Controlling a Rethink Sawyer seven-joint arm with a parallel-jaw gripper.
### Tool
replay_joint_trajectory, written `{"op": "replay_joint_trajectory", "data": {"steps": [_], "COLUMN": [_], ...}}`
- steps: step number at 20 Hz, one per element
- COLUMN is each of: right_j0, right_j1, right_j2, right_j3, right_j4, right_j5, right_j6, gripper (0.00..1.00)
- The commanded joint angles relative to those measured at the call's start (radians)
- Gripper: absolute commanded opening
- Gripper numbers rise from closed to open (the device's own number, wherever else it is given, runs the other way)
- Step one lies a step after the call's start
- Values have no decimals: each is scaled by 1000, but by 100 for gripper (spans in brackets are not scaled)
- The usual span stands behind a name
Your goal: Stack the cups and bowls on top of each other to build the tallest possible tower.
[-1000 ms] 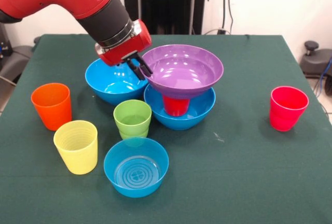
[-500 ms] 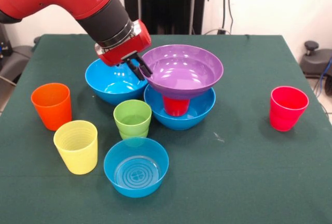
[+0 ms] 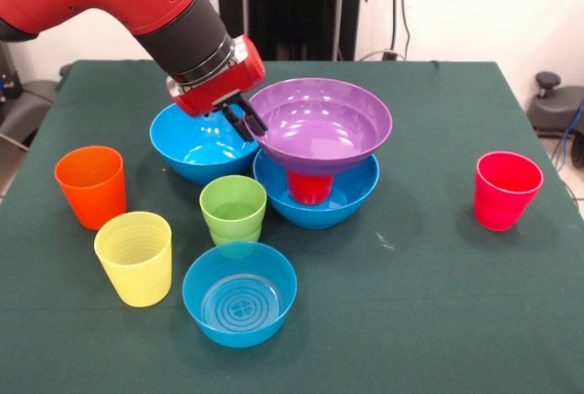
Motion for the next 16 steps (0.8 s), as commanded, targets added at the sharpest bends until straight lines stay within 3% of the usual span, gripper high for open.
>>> {"op": "replay_joint_trajectory", "data": {"steps": [1, 10, 11, 16], "right_j0": [33, 33, 32, 33], "right_j1": [24, 17, 16, 14], "right_j2": [-76, -79, -79, -81], "right_j3": [-55, -52, -51, -53], "right_j4": [-70, -76, -77, -76], "right_j5": [-39, -48, -49, -44], "right_j6": [-172, -165, -165, -165], "gripper": [0, 0, 100, 100]}}
